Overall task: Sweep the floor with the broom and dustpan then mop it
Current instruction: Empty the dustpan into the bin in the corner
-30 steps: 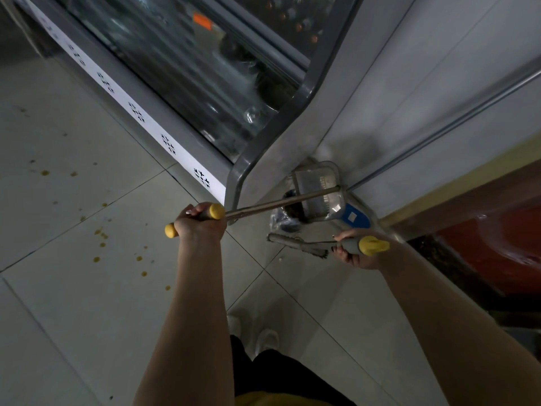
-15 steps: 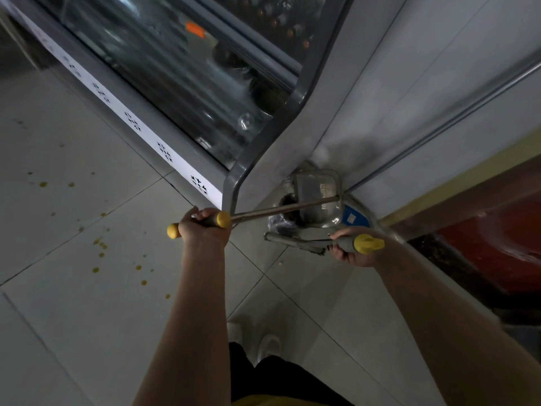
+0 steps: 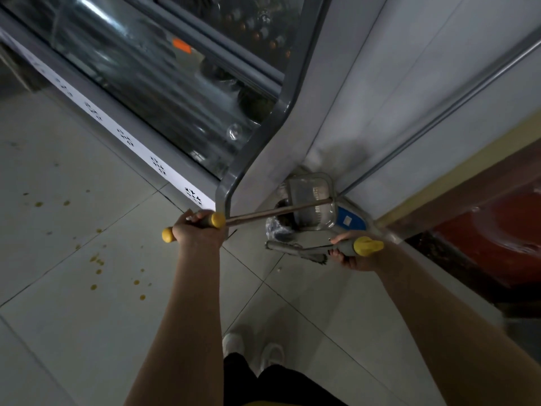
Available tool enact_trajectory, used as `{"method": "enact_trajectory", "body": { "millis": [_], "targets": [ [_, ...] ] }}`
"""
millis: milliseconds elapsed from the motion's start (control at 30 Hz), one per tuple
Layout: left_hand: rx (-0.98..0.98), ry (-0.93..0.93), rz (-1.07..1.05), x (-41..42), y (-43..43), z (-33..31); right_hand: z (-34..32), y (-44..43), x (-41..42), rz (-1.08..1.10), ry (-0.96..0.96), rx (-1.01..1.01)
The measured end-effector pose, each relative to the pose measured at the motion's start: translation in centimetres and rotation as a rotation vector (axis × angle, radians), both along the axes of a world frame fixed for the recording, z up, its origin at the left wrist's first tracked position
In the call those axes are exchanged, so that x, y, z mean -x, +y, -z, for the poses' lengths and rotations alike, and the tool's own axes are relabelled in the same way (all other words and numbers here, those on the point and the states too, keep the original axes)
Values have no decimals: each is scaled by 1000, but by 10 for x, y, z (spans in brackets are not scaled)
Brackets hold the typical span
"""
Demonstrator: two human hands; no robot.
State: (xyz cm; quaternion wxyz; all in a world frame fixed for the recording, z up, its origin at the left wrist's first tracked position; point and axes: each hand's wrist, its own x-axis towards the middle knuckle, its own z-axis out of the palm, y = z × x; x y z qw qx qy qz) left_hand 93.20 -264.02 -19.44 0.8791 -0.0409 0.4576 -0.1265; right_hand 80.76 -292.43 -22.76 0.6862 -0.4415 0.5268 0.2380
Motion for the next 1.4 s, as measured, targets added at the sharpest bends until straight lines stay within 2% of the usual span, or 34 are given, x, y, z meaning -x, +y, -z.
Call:
{"method": "enact_trajectory", "body": {
  "millis": [100, 300, 733, 1233, 1400],
  "targets": [
    [-17, -57, 46, 3, -11, -4, 1, -5, 4, 34, -16, -50],
    [-112, -206, 242, -7, -64, -41, -8, -10, 17, 106, -48, 0],
    [-152, -392, 437, 22, -167, -92, -12, -51, 64, 205, -60, 39],
    [-248, -564, 700, 63, -269, -170, -22, -112, 117, 527, -169, -134],
    [-236, -689, 914, 79, -284, -201, -32, -130, 137, 464, -169, -69]
  ]
}}
